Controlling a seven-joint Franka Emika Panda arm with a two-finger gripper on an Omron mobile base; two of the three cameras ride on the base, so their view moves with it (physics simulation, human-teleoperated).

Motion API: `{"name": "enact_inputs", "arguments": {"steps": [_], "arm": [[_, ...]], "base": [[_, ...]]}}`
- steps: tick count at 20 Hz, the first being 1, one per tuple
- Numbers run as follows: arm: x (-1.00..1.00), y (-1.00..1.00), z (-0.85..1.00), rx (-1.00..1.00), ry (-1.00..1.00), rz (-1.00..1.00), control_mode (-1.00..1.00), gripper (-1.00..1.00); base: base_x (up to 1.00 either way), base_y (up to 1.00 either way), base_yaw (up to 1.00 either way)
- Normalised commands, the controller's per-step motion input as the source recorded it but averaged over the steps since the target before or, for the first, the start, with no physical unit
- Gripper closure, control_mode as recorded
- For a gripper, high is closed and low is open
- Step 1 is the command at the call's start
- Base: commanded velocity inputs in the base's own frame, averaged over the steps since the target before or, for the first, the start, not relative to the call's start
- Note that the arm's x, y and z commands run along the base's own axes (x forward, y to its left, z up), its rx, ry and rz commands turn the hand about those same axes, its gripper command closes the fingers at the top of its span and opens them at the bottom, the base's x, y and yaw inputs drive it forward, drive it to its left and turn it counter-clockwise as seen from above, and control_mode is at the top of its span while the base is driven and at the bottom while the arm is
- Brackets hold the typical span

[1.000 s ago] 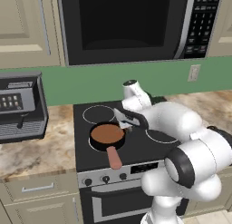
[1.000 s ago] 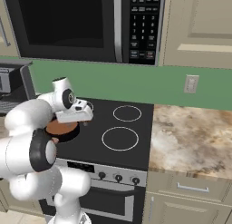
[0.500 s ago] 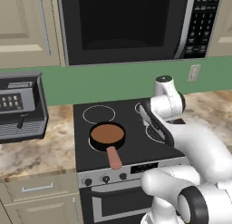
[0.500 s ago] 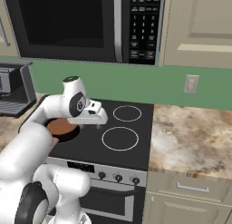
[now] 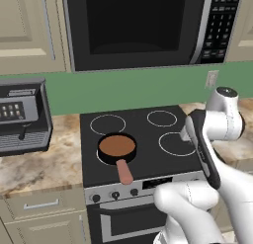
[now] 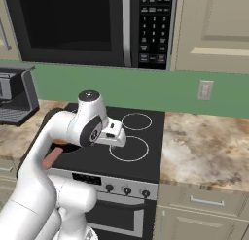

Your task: Pick up the sugar cube(s) and place them in the saucepan with hot chocolate.

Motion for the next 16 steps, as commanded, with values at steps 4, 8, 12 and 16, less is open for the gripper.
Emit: {"name": "enact_inputs", "arguments": {"steps": [4, 8, 12, 16], "arm": [[-0.35, 0.0, 0.08, 0.04, 0.02, 0.05, -1.0, -1.0], [-0.2, 0.03, 0.08, 0.0, 0.03, 0.03, -1.0, -1.0], [-0.34, 0.0, 0.03, -0.04, 0.0, 0.0, -1.0, -1.0], [-0.63, 0.08, 0.0, -0.1, -0.06, 0.0, -1.0, -1.0]], "base": [[0.0, 0.0, 0.0], [0.0, 0.0, 0.0], [0.0, 0.0, 0.0], [0.0, 0.0, 0.0]]}}
